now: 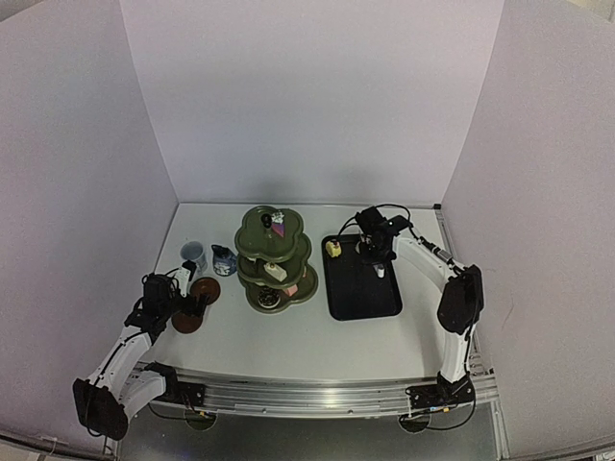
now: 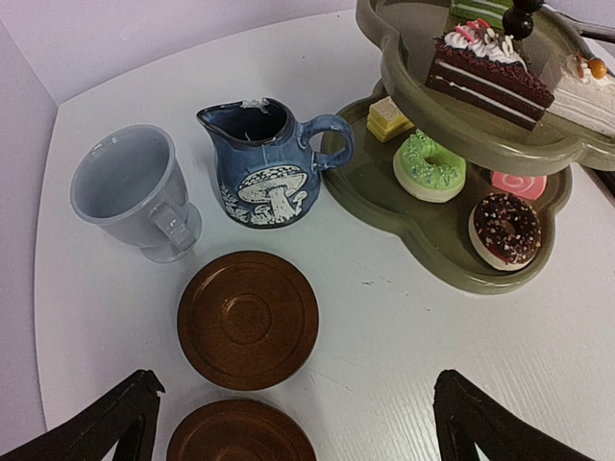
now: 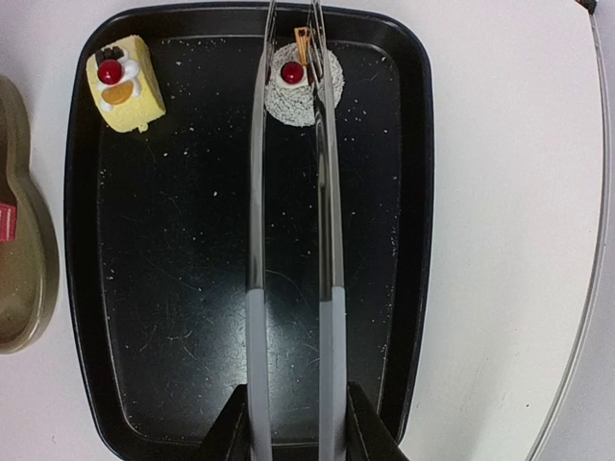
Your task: Serve the afternoon tea
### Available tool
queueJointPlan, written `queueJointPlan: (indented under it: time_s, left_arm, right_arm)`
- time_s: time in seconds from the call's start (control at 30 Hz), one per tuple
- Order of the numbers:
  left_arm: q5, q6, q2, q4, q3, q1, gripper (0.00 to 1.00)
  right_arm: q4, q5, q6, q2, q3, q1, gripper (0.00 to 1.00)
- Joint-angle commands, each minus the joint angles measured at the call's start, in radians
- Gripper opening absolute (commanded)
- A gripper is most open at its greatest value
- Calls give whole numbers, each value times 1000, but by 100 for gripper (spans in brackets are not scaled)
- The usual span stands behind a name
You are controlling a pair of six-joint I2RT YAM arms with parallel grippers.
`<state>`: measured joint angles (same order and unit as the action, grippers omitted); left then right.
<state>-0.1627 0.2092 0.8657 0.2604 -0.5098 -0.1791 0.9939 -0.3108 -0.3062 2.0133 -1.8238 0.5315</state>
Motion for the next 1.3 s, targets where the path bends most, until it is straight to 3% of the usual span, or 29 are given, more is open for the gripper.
queueJointPlan:
  time_s: [0.0, 0.6, 0.97, 1.27]
  left_arm:
    - [-4, 6, 9, -22, -28, 5, 100]
    - [-5, 7, 10, -22, -28, 5, 100]
    - [-6, 6, 10, -23, -27, 5, 100]
    - [-6, 5, 10, -23, -27, 5, 100]
  right_arm:
    - [26, -27, 16, 29, -40, 13, 26]
    - [66, -64, 29, 45, -37, 29, 20]
    - [68, -62, 21, 18, -38, 36, 0]
    - [68, -67, 9, -17, -34, 42, 0]
